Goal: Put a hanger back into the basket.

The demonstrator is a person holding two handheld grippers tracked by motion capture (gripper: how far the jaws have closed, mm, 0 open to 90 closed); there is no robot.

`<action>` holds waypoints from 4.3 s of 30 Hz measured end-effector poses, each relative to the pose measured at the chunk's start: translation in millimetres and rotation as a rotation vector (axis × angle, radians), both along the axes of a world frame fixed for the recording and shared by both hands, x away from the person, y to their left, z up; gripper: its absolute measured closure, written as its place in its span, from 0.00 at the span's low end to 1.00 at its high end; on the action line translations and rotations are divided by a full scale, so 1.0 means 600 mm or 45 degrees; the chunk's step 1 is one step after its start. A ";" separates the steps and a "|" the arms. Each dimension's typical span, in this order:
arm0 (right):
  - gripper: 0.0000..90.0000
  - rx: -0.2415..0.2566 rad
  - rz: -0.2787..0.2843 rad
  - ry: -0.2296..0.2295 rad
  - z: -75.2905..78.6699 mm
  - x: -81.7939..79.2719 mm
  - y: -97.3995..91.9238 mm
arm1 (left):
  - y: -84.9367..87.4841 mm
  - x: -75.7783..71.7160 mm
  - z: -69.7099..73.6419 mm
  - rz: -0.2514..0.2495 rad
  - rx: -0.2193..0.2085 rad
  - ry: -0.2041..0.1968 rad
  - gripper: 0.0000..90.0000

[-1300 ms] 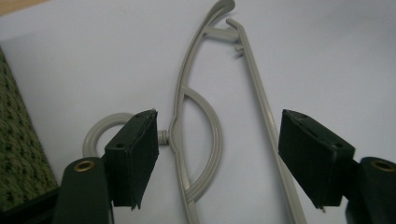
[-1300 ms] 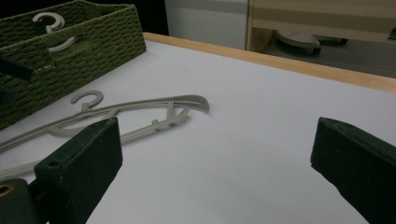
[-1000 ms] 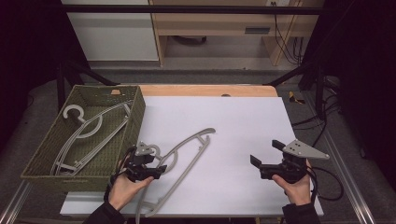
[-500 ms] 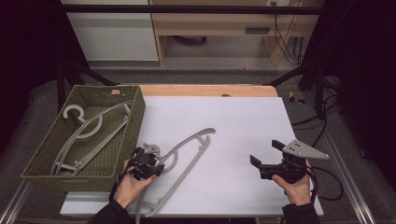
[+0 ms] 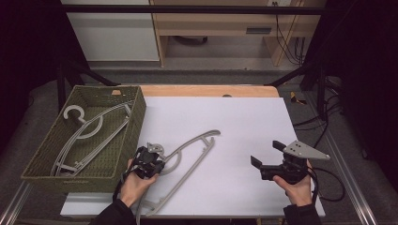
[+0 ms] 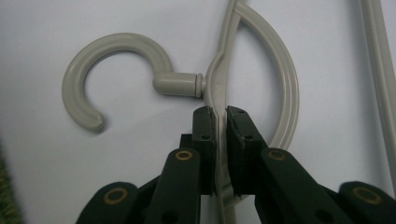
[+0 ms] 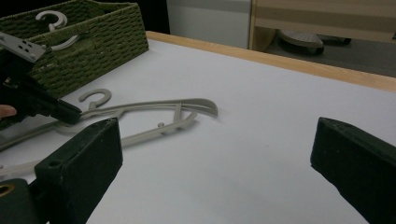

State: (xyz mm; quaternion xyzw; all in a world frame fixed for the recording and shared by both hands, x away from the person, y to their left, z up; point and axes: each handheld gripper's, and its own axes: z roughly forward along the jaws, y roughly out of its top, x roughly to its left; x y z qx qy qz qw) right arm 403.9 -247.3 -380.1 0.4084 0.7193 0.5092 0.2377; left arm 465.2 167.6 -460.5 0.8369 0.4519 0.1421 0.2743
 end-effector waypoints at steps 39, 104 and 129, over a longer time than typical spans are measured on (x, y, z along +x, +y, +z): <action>0.03 0.001 0.010 -0.005 0.003 -0.003 0.001 | 0.015 -0.047 0.008 -0.048 0.112 0.122 0.87; 0.03 0.009 0.008 -0.010 0.005 -0.006 0.000 | 0.031 -0.073 0.006 -0.055 0.081 0.049 0.91; 0.03 0.005 0.017 -0.006 0.003 -0.005 0.002 | 0.037 -0.067 0.009 -0.068 -0.006 0.025 0.91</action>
